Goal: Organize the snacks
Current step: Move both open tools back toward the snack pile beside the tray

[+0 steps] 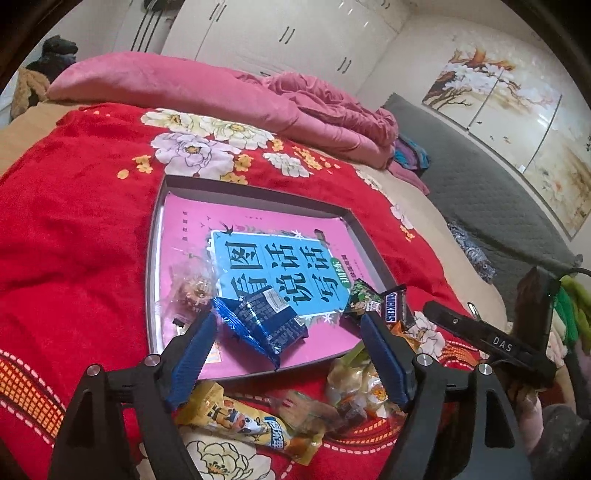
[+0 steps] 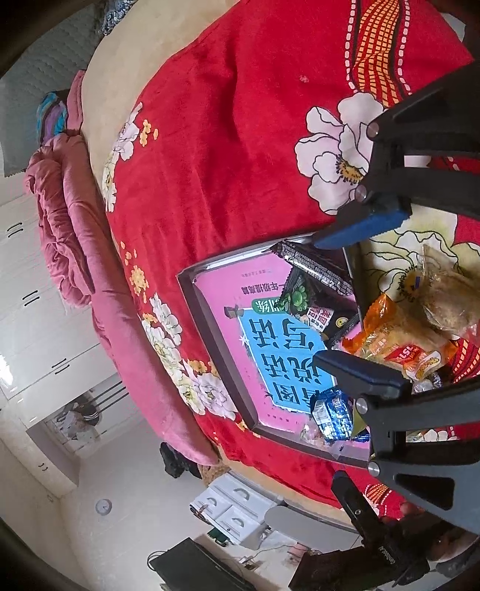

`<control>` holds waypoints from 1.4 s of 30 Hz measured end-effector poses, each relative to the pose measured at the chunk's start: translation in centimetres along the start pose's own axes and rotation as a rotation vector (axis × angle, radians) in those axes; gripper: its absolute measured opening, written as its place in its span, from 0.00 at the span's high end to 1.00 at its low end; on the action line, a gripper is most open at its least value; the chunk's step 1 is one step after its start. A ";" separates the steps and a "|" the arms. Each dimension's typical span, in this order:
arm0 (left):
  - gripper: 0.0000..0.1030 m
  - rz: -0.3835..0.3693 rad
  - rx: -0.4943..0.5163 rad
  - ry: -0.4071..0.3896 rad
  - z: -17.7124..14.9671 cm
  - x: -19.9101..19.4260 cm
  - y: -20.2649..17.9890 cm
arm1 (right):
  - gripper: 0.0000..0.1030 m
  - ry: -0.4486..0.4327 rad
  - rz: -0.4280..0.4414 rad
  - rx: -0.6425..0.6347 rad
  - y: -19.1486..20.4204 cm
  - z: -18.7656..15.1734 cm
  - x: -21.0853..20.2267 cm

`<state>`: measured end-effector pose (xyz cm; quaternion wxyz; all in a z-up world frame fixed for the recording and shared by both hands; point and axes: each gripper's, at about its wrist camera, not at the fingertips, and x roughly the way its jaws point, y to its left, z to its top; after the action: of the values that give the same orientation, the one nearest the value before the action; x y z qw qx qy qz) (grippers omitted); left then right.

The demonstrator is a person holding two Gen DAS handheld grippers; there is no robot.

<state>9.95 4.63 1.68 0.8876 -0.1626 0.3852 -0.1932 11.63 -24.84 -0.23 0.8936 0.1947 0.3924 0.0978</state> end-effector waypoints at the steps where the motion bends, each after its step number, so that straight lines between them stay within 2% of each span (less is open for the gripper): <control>1: 0.21 0.002 0.002 -0.003 0.0 -0.2 -0.1 | 0.45 0.000 0.000 -0.002 0.1 0.0 -0.1; 6: 0.21 0.012 0.007 -0.016 -0.3 -0.9 -0.4 | 0.41 -0.005 -0.001 -0.016 0.4 -0.2 -0.5; 17: 0.21 0.022 0.028 -0.028 -0.7 -1.8 -1.1 | 0.40 -0.013 0.022 -0.032 0.9 -0.6 -1.6; 28: 0.21 0.029 0.056 -0.015 -1.4 -2.1 -2.2 | 0.40 0.017 0.042 -0.083 2.0 -2.1 -1.8; 42: 0.21 0.038 0.099 0.039 -3.1 -1.9 -3.4 | 0.40 0.059 0.048 -0.149 3.5 -4.3 -1.6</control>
<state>5.74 2.11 2.32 0.8904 -0.1073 0.3953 -0.1984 7.28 -21.08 -0.31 0.8910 0.1342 0.4055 0.1539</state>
